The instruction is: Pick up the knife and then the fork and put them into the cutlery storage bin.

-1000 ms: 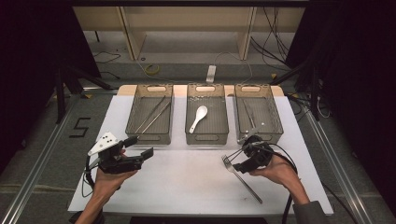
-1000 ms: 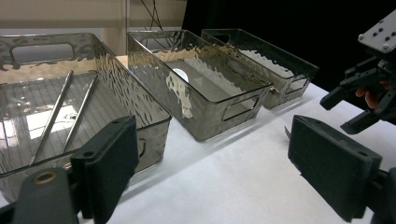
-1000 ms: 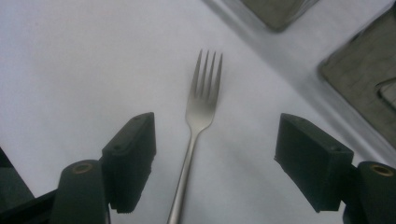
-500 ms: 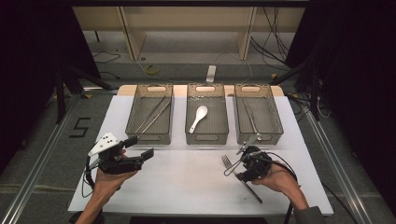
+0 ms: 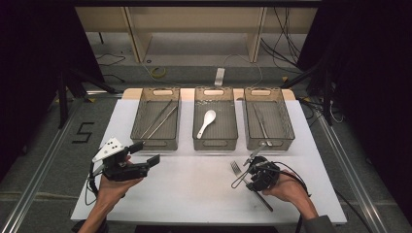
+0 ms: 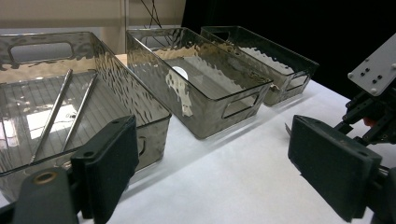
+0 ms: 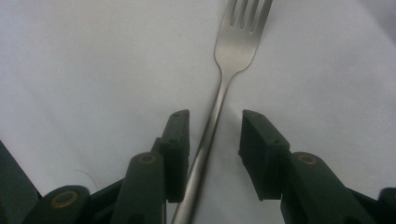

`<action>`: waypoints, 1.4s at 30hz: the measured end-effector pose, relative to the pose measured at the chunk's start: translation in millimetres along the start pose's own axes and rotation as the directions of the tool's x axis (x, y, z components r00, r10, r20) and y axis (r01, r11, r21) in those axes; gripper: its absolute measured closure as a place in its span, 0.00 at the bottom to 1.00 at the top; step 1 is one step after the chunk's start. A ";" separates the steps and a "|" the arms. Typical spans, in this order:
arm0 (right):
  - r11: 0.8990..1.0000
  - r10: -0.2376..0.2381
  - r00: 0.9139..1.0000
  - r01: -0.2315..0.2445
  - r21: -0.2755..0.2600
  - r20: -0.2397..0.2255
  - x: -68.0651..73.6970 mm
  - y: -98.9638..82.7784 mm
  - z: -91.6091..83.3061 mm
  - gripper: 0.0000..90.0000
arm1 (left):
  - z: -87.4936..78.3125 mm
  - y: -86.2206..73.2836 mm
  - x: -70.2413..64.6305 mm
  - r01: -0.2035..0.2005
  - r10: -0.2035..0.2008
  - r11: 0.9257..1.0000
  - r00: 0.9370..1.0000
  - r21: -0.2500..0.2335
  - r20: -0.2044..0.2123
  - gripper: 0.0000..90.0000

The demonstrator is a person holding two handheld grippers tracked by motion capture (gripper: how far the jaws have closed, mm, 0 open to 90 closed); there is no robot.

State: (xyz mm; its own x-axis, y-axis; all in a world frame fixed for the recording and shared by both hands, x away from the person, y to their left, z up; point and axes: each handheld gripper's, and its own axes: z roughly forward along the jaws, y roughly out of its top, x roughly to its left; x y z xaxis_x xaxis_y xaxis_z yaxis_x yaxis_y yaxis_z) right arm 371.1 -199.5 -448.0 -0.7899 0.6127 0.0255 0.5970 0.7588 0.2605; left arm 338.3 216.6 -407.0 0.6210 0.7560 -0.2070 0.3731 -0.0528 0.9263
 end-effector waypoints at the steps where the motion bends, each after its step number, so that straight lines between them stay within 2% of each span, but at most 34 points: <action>1: 1.000 -0.007 1.000 0.007 0.000 -0.002 -0.1 -0.3 0.3 0.73 | 0.2 0.0 -0.1 0.001 -0.001 1.000 1.000 0.000 -0.001 0.17; 9: 1.000 -0.010 1.000 0.010 0.009 -0.011 -1.8 -0.4 5.9 0.79 | 0.3 0.0 -0.4 0.001 -0.001 1.000 1.000 0.000 0.001 0.17; 14: 0.999 -0.035 0.999 0.036 0.025 -0.007 0.8 1.2 7.8 0.84 | 0.6 -0.1 -0.5 0.002 -0.002 1.000 1.000 -0.001 0.001 0.17; 18: 0.998 -0.049 0.999 0.049 0.029 -0.001 2.5 1.9 8.4 0.85 | 0.8 -0.2 -0.9 0.002 -0.002 1.000 1.000 -0.003 0.000 0.17; 37: 0.999 -0.045 0.999 0.045 0.032 0.002 -0.2 2.0 8.5 0.92 | 1.0 -0.2 -1.3 -0.003 0.003 1.000 1.000 -0.001 -0.002 0.17; 42: 0.997 -0.063 0.998 0.063 0.034 0.013 0.3 2.4 8.7 0.94 | 1.2 -0.2 -1.5 -0.005 0.005 1.000 1.000 0.000 -0.002 0.17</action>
State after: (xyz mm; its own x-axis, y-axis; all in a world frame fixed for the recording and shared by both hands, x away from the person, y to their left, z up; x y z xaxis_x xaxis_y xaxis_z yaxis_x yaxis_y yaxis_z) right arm 373.5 -195.6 -455.7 -0.8243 0.5661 -0.0033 0.5505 0.8029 0.2287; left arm 338.1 214.7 -407.2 0.6211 0.7573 -0.2018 0.3700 -0.0563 0.9273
